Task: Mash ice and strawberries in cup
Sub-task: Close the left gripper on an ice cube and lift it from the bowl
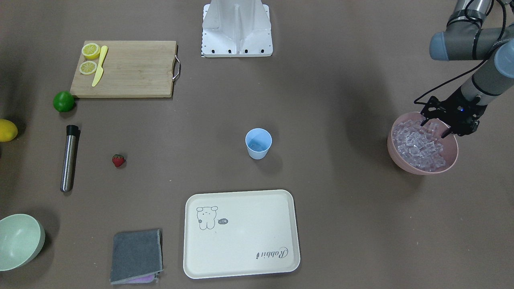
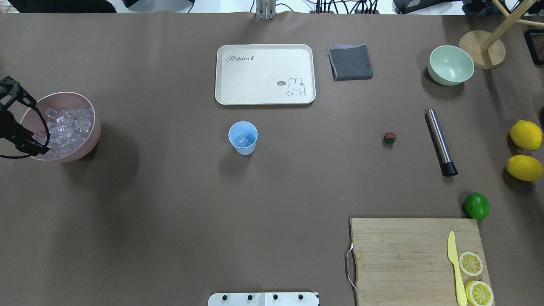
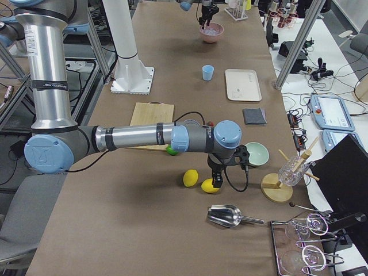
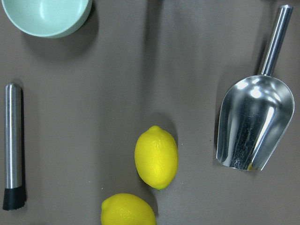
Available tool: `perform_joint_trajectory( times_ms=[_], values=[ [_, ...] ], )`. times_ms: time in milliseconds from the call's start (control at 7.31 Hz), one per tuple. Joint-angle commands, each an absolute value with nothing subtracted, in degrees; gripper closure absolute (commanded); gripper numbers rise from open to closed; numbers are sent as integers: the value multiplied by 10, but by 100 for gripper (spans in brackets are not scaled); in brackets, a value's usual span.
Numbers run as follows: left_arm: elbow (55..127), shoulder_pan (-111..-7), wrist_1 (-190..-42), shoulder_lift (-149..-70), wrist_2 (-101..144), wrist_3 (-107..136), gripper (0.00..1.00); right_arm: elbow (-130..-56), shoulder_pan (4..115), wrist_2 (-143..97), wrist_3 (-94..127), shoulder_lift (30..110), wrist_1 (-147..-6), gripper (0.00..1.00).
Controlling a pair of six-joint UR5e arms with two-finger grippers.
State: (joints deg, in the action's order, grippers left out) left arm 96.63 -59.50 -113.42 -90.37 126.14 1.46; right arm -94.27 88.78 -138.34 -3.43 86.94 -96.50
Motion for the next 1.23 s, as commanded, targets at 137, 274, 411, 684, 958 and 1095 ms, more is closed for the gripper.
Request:
perform_joint_trajectory(
  times_ms=[137,274,411,684,958,1095],
  values=[
    [969,-595,-1134,-902,1262,11,28,-943,888,-1383,-34,869,-965,0],
    [968,-595,-1133,-901,1262,-9,28,-944,887,-1383,-34,869,-965,0],
    [966,-595,-1132,-900,1262,-24,28,-945,887,-1383,-34,869,-965,0],
    [968,-596,-1132,-900,1262,-24,28,-944,887,-1383,-34,868,-965,0],
    [969,-600,-1129,-900,1264,-36,28,-944,885,-1383,-34,868,-965,0],
    [969,-601,-1129,-900,1269,-39,29,-944,885,-1383,-34,869,-965,0]
  ],
)
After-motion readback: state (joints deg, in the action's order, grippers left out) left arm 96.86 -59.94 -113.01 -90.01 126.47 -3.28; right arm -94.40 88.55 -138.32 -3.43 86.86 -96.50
